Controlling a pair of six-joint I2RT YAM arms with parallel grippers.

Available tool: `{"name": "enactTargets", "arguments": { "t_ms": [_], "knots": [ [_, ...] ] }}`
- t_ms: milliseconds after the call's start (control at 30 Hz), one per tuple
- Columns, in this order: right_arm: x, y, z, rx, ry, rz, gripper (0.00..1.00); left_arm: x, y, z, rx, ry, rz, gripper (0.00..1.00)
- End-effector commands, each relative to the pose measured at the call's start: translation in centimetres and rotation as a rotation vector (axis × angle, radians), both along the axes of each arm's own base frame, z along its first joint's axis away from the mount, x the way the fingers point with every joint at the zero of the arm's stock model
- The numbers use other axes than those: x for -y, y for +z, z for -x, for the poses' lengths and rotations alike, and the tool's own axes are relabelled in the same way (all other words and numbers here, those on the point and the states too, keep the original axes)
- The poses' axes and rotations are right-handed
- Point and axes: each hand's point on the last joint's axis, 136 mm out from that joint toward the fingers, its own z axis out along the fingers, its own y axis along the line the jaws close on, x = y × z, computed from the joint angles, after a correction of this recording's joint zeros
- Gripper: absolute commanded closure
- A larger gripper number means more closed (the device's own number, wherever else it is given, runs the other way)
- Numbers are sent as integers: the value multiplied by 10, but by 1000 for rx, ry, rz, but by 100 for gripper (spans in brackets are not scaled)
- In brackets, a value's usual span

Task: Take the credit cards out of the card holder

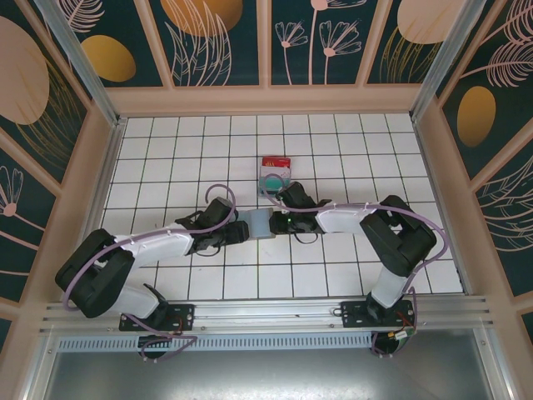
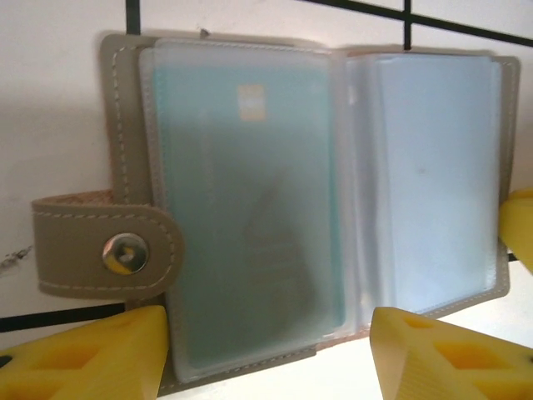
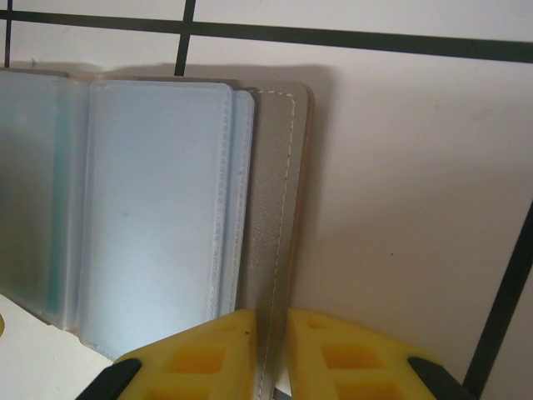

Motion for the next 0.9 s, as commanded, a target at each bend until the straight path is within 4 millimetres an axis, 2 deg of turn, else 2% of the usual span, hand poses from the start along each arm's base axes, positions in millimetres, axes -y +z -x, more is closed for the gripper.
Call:
{"name": "enactTargets", "arguments": {
  "t_ms": [0,233,367,567,733,867],
  "knots": [
    [1,-12,2,-26,5,27,81,9,11,-9,29,-17,32,35],
    [1,-11,2,-25,0,25,81,-1,18,-13,44,21,-13,34],
    [-1,-10,2,-29,0,19,79,1,21,-17,52,10,-27,35],
    [-2,-13,2,-39,2,17,80,2,12,-17,27,-2,-57,34],
    [-3,-15,3,-47,4,18,80,-8,4,-19,8,16,-128,33],
    [-4,-16,3,-52,2,16,80,-10,5,-22,16,21,-150,33]
  ]
}}
